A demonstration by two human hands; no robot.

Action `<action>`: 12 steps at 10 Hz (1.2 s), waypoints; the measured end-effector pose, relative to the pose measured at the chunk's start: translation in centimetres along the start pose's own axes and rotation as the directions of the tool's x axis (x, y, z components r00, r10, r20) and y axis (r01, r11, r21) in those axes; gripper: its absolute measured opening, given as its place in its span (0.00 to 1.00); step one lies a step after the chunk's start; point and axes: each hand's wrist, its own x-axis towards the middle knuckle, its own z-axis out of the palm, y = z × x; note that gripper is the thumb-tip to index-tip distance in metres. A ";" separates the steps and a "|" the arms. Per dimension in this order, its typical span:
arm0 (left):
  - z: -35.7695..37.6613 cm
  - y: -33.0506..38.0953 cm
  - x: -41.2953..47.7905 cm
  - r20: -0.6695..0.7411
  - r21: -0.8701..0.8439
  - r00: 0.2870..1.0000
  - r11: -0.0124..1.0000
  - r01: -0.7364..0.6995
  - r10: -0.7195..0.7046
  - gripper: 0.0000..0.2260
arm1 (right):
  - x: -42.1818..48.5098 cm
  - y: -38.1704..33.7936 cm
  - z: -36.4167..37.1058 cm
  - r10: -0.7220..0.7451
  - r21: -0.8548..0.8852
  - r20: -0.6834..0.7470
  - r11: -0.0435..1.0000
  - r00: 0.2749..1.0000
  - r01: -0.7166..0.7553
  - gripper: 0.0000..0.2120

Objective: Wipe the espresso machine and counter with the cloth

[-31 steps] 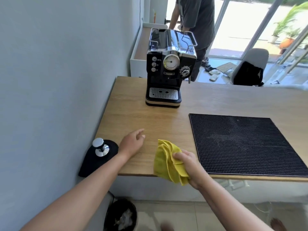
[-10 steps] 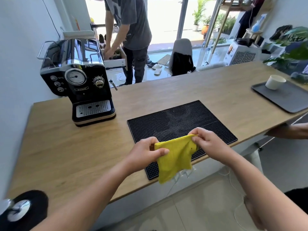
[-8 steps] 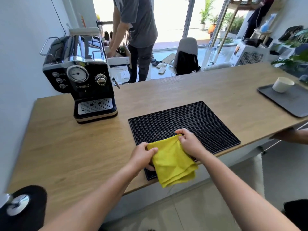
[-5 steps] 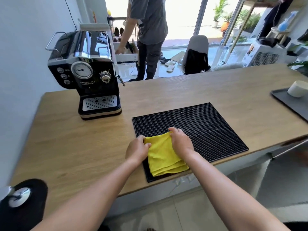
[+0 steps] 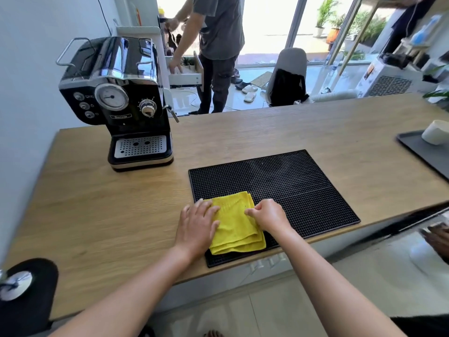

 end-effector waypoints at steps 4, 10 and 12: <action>-0.4 -0.5 -0.9 0.335 -0.009 0.942 0.999 -0.034 0.035 0.50 | -1.4 -0.5 -0.7 0.088 -0.079 -0.064 0.993 0.994 -0.093 0.13; -1.9 -0.5 -1.7 0.369 -0.085 0.926 0.995 -0.054 0.082 0.46 | -3.6 -0.2 0.5 0.039 -0.125 -0.119 0.991 0.992 -0.054 0.24; -4.2 -6.3 -2.2 0.212 -0.088 0.960 0.975 0.203 -0.181 0.27 | -2.6 -7.5 3.9 -0.296 -0.189 -0.195 0.947 0.935 0.260 0.18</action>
